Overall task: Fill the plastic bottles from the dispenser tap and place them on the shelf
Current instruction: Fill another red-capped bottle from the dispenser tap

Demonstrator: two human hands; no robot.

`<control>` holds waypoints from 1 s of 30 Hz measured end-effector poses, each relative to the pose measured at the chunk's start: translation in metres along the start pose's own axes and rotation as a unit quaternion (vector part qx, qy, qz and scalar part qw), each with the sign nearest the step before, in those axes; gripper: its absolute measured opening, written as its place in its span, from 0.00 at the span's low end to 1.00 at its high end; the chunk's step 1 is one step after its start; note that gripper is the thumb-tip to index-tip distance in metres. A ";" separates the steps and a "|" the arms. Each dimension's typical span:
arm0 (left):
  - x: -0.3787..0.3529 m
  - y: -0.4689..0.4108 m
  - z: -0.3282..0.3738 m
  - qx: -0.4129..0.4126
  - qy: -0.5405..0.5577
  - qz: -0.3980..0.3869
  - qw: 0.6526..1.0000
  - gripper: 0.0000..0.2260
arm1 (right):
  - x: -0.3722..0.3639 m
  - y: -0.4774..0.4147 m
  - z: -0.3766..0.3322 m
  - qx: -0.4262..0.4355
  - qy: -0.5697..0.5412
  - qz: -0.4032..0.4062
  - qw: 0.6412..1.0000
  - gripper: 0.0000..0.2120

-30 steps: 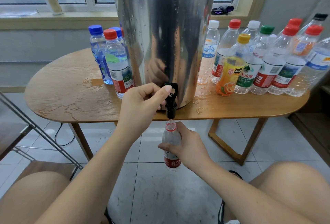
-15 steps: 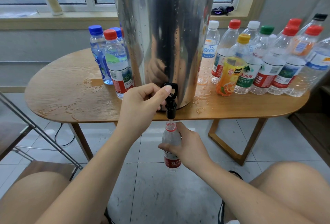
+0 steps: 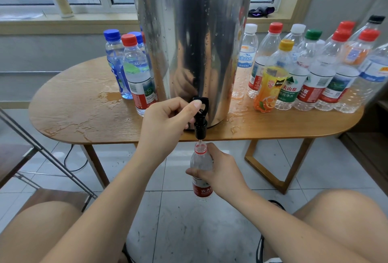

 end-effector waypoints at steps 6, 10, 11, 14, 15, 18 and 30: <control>0.000 0.000 0.000 0.002 -0.006 0.000 1.000 0.17 | -0.001 0.000 0.000 -0.001 -0.003 -0.001 1.000 0.39; 0.000 -0.001 -0.001 -0.001 -0.007 -0.001 1.000 0.17 | -0.001 0.000 0.000 0.002 -0.004 -0.001 1.000 0.38; 0.000 -0.001 -0.001 -0.001 -0.005 -0.001 1.000 0.17 | -0.001 0.000 0.000 0.001 -0.002 -0.002 1.000 0.38; 0.000 -0.001 -0.001 0.001 -0.003 -0.002 1.000 0.17 | -0.001 0.000 0.000 0.000 -0.002 -0.001 1.000 0.39; 0.000 -0.001 -0.001 0.000 -0.003 -0.002 1.000 0.17 | 0.000 0.000 -0.001 0.002 -0.002 0.000 1.000 0.38; 0.000 -0.001 0.000 0.000 -0.001 0.000 1.000 0.18 | 0.000 0.001 -0.001 0.009 -0.002 0.001 1.000 0.38; 0.000 0.000 0.000 0.003 -0.004 -0.004 1.000 0.17 | 0.001 0.002 0.000 0.014 -0.006 0.006 1.000 0.36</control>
Point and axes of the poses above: each hand's wrist, its own y-axis away from the middle knuckle, its own x-axis out of the back of the hand, z = x × y, the point moved 7 cm from there along -y, towards the middle knuckle, and after that the axes turned 12 degrees about x, right-handed, at the moved point
